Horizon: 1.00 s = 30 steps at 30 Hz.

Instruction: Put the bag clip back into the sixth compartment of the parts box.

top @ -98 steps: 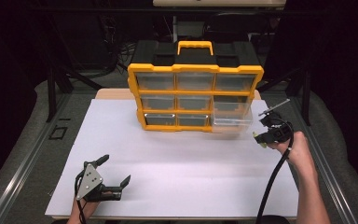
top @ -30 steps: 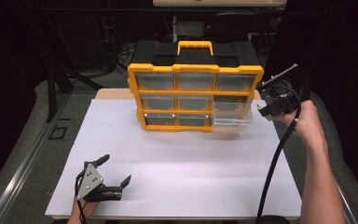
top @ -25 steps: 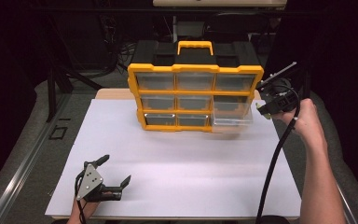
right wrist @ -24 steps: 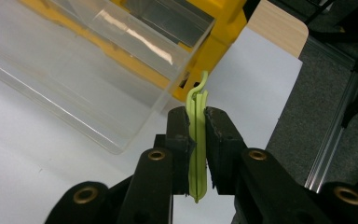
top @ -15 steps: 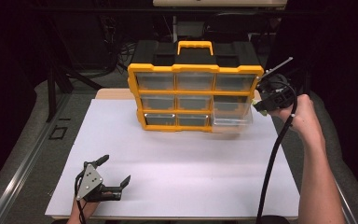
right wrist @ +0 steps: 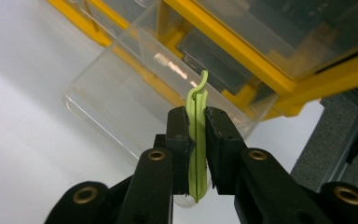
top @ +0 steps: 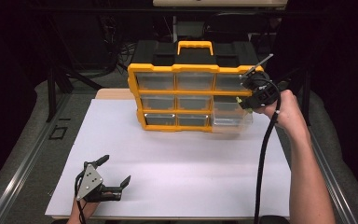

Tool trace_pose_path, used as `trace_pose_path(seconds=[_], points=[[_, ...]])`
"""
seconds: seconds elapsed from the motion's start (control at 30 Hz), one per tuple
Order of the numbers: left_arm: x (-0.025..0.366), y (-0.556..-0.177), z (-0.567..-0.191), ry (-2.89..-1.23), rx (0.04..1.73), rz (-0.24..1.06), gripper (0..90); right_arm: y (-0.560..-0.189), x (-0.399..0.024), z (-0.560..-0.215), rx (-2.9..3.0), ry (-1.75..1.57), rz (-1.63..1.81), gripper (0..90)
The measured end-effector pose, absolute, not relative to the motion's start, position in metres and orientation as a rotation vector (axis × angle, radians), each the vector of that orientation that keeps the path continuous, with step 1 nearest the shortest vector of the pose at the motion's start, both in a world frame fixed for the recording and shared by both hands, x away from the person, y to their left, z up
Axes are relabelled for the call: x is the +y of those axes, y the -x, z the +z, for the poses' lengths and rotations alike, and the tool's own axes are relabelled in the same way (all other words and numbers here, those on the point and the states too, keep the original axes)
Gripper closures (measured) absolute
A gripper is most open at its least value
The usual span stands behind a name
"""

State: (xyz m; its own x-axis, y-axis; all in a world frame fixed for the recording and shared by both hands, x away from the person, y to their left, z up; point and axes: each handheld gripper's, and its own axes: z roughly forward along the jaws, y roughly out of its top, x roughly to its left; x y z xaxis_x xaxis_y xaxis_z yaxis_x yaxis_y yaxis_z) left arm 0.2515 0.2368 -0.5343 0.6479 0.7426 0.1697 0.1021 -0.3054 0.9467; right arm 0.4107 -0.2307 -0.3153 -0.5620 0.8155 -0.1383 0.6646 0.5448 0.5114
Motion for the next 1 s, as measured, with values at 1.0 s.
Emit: trace_pose_path(seconds=[1.0], points=[[0.237, -0.249, -0.533, -1.786, 0.673, 0.745, 0.3, -0.429, -0.202, -0.347, 2.508, -1.204, 0.507, 72.0]])
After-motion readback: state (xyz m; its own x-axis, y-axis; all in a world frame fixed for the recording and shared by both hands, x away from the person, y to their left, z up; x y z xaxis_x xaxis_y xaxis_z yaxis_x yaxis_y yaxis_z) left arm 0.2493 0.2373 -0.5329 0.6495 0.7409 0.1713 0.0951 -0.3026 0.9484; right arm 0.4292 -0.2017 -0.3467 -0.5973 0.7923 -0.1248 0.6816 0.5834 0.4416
